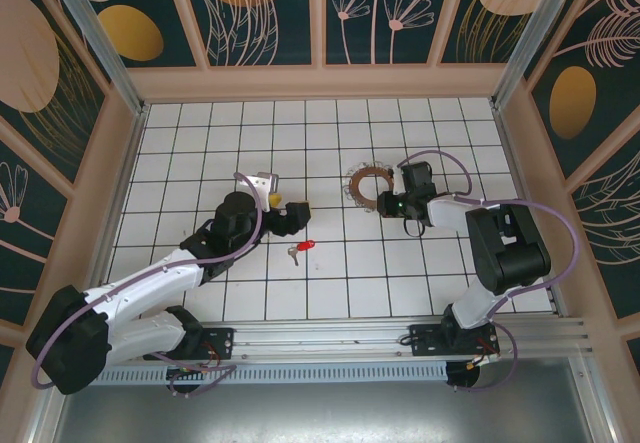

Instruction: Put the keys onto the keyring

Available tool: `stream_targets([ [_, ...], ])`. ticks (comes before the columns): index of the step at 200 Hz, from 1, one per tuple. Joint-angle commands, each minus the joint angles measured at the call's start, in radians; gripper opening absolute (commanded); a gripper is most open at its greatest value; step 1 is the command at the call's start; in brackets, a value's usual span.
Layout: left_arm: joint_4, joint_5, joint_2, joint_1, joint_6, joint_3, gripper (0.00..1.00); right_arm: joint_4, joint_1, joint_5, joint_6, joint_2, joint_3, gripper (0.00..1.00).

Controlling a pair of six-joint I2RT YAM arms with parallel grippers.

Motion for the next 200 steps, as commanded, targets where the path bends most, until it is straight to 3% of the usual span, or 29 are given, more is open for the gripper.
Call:
stream_targets([
  [1, -0.010, -0.013, -0.021, -0.005, 0.019, -0.005, 0.90, -0.028, 0.011, -0.002, -0.013, 0.010, 0.018, 0.17],
  [63, -0.023, -0.019, -0.028, -0.004, 0.025, 0.003, 0.89, -0.042, 0.012, 0.002, -0.017, 0.014, 0.022, 0.14],
  [94, -0.034, -0.021, -0.039, -0.005, 0.025, 0.004, 0.89, -0.044, 0.012, 0.017, -0.018, 0.000, 0.021, 0.09],
  [116, -0.042, -0.025, -0.045, -0.006, 0.025, 0.006, 0.88, -0.055, 0.012, 0.024, -0.024, -0.010, 0.028, 0.00],
  [140, -0.069, -0.031, -0.051, -0.006, 0.029, 0.018, 0.86, -0.048, 0.013, 0.019, -0.042, -0.036, 0.026, 0.00],
  [168, -0.115, -0.045, -0.077, -0.006, 0.051, 0.042, 0.85, -0.029, 0.033, -0.054, -0.119, -0.131, 0.014, 0.00],
  [200, -0.169, -0.027, -0.097, -0.004, 0.110, 0.097, 0.83, 0.008, 0.106, -0.076, -0.260, -0.348, -0.031, 0.00],
])
